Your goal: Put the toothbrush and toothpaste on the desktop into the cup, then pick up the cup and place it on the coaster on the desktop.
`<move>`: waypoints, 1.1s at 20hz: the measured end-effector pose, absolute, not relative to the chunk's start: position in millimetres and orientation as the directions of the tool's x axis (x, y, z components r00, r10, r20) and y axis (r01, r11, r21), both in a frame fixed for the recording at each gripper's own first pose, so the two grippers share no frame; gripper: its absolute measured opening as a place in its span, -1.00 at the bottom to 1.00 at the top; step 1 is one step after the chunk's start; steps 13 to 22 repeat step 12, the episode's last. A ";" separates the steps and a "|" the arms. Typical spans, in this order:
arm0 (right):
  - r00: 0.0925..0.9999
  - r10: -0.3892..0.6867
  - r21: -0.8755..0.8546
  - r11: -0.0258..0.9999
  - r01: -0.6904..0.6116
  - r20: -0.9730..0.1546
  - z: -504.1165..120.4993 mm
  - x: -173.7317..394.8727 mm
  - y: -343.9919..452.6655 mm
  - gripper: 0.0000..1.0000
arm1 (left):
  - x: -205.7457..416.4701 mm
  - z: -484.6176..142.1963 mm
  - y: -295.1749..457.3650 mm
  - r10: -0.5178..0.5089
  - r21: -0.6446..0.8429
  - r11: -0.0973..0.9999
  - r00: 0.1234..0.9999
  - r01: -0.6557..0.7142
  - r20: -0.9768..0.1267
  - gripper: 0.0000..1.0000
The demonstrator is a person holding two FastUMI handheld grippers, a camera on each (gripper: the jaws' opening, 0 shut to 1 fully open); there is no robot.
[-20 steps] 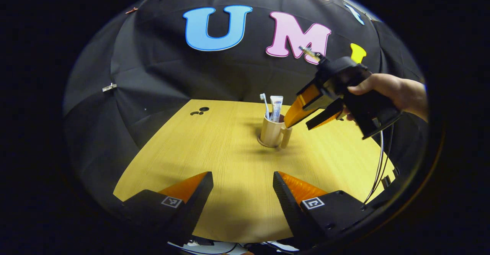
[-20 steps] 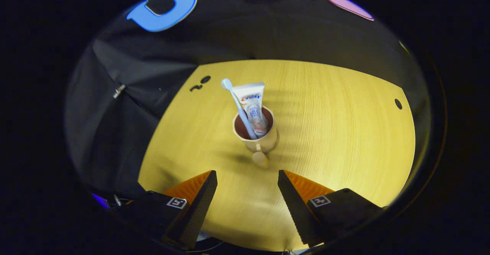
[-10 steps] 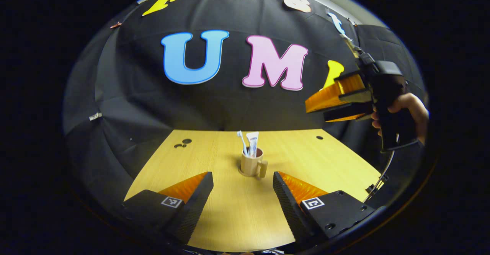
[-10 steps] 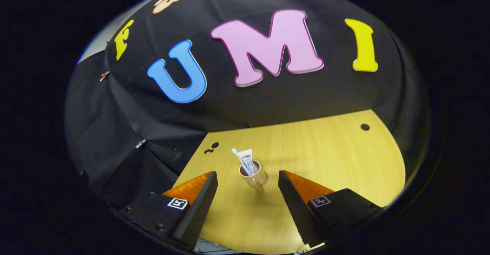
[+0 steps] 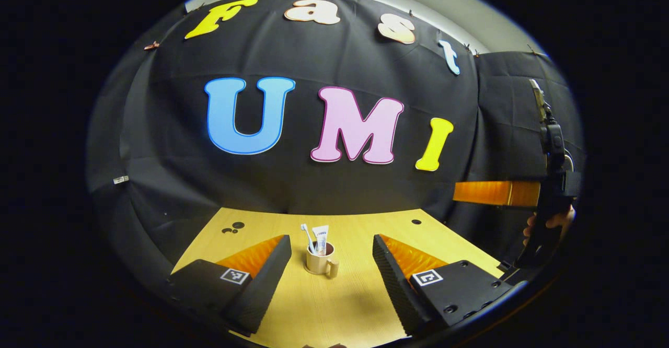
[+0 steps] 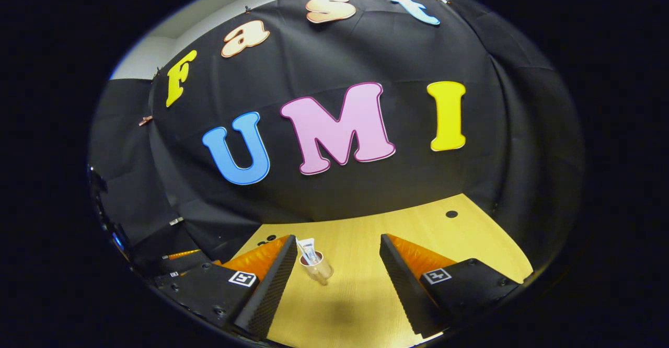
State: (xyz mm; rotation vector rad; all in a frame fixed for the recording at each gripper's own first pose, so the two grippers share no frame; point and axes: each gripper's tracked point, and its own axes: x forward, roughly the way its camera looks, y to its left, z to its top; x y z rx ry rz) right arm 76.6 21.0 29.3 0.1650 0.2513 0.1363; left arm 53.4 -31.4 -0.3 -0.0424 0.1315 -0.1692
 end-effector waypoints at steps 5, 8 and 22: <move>0.977 0.138 0.200 0.974 -0.105 -0.162 37.8 61.4 12.2 0.95 | 36.1 -6.9 -38.5 -0.191 -0.078 0.980 0.975 0.183 -0.113 0.94; 0.976 0.131 0.170 0.980 -0.101 -0.174 29.1 58.4 7.0 0.95 | 24.6 -9.4 -38.4 -0.202 -0.074 0.978 0.973 0.195 -0.110 0.95; 0.977 0.135 0.133 0.985 -0.113 -0.167 29.4 57.1 7.9 0.95 | 14.7 -8.0 -35.7 -0.204 -0.061 0.978 0.974 0.199 -0.101 0.95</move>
